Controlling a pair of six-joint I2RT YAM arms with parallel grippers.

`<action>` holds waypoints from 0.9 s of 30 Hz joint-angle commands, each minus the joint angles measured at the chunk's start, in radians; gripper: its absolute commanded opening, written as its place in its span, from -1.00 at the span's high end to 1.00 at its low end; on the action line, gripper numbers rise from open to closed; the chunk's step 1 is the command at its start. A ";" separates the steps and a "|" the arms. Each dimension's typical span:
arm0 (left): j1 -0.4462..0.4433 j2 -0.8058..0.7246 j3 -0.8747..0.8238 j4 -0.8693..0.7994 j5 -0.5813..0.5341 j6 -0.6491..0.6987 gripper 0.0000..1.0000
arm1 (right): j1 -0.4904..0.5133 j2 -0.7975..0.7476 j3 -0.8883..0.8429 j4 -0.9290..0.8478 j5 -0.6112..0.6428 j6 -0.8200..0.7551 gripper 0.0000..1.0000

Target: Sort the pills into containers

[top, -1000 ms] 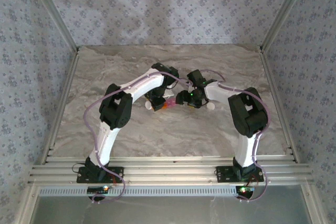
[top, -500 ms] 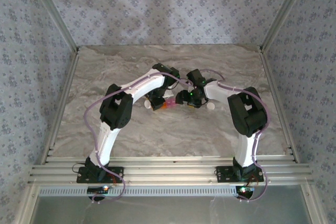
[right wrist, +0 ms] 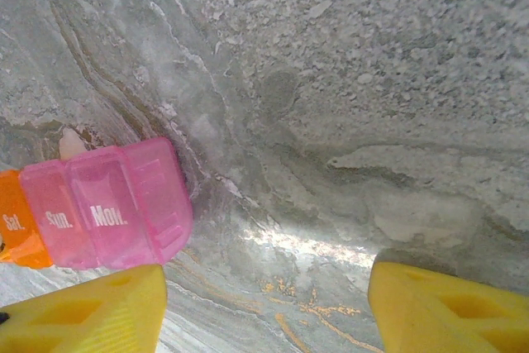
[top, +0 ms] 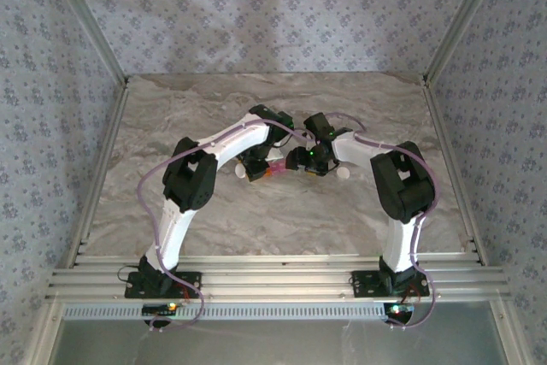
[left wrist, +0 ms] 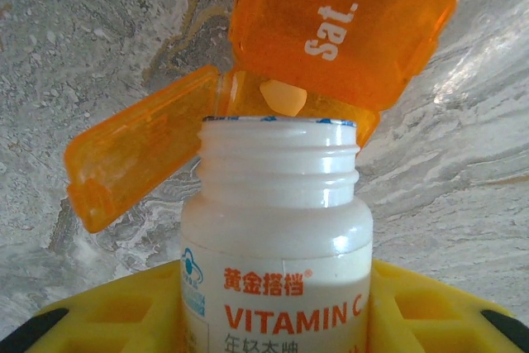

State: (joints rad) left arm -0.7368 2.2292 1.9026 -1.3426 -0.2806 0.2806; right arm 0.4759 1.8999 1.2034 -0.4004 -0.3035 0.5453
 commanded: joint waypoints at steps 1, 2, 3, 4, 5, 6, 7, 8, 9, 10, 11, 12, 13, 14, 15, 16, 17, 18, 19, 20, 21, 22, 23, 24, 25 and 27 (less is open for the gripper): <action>-0.030 -0.020 -0.012 -0.002 -0.006 0.037 1.00 | 0.038 0.048 0.006 0.031 -0.030 -0.001 -0.36; -0.031 -0.020 -0.011 -0.004 -0.010 0.037 1.00 | 0.038 0.048 0.005 0.031 -0.030 -0.001 -0.36; -0.033 -0.024 -0.010 -0.004 -0.011 0.037 1.00 | 0.038 0.049 0.005 0.031 -0.030 -0.001 -0.36; -0.034 -0.027 -0.007 -0.004 -0.014 0.037 1.00 | 0.038 0.050 0.005 0.031 -0.030 -0.001 -0.36; -0.034 -0.032 -0.003 -0.006 -0.015 0.037 1.00 | 0.038 0.051 0.005 0.032 -0.030 -0.001 -0.36; -0.036 -0.035 0.001 -0.007 -0.018 0.037 1.00 | 0.038 0.050 0.007 0.032 -0.030 -0.001 -0.36; -0.036 -0.038 0.003 -0.010 -0.018 0.037 1.00 | 0.038 0.050 0.007 0.032 -0.030 0.001 -0.36; -0.036 -0.043 0.007 -0.012 -0.018 0.037 1.00 | 0.038 0.051 0.007 0.033 -0.031 0.001 -0.36; -0.036 -0.046 0.009 -0.012 -0.020 0.037 1.00 | 0.038 0.052 0.007 0.032 -0.029 0.001 -0.36; -0.036 -0.050 0.008 -0.013 -0.020 0.039 1.00 | 0.038 0.051 0.007 0.032 -0.031 0.001 -0.36; -0.036 -0.049 0.009 -0.015 -0.022 0.041 1.00 | 0.038 0.052 0.007 0.032 -0.030 0.001 -0.36; -0.036 -0.051 0.006 -0.015 -0.024 0.040 1.00 | 0.038 0.053 0.007 0.033 -0.030 0.001 -0.36; -0.038 -0.052 0.005 -0.015 -0.028 0.042 1.00 | 0.038 0.054 0.007 0.034 -0.030 0.001 -0.36; -0.038 -0.052 0.006 -0.014 -0.032 0.040 1.00 | 0.039 0.054 0.007 0.034 -0.030 0.000 -0.36; -0.038 -0.053 0.006 -0.015 -0.035 0.040 1.00 | 0.038 0.054 0.007 0.035 -0.030 0.001 -0.36; -0.036 -0.054 0.009 -0.014 -0.045 0.039 1.00 | 0.039 0.054 0.006 0.036 -0.031 0.001 -0.36; -0.037 -0.055 0.012 -0.013 -0.053 0.039 1.00 | 0.039 0.054 0.006 0.037 -0.031 0.002 -0.37; -0.038 -0.057 0.015 -0.013 -0.053 0.041 1.00 | 0.039 0.055 0.005 0.038 -0.031 0.002 -0.36; -0.037 -0.059 0.019 -0.013 -0.051 0.044 1.00 | 0.040 0.057 0.004 0.040 -0.031 0.004 -0.36; -0.038 -0.060 0.021 -0.013 -0.047 0.048 1.00 | 0.040 0.057 0.002 0.042 -0.032 0.005 -0.36; -0.037 -0.061 0.022 -0.013 -0.046 0.049 1.00 | 0.040 0.057 0.002 0.042 -0.033 0.005 -0.36; -0.037 -0.061 0.022 -0.014 -0.044 0.050 1.00 | 0.040 0.057 0.002 0.043 -0.033 0.005 -0.36; -0.038 -0.060 0.017 -0.015 -0.044 0.051 1.00 | 0.040 0.059 0.002 0.043 -0.032 0.006 -0.36; -0.039 -0.060 0.016 -0.015 -0.046 0.052 1.00 | 0.040 0.059 0.002 0.043 -0.032 0.006 -0.36; -0.042 -0.060 0.012 -0.015 -0.047 0.054 1.00 | 0.040 0.059 0.003 0.044 -0.034 0.005 -0.36; -0.047 -0.063 0.003 -0.012 -0.051 0.059 1.00 | 0.039 0.060 0.003 0.044 -0.034 0.005 -0.36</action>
State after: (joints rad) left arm -0.7528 2.2177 1.9026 -1.3430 -0.3241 0.2996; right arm 0.4759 1.8999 1.2034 -0.4000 -0.3035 0.5453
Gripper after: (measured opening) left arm 0.432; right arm 0.682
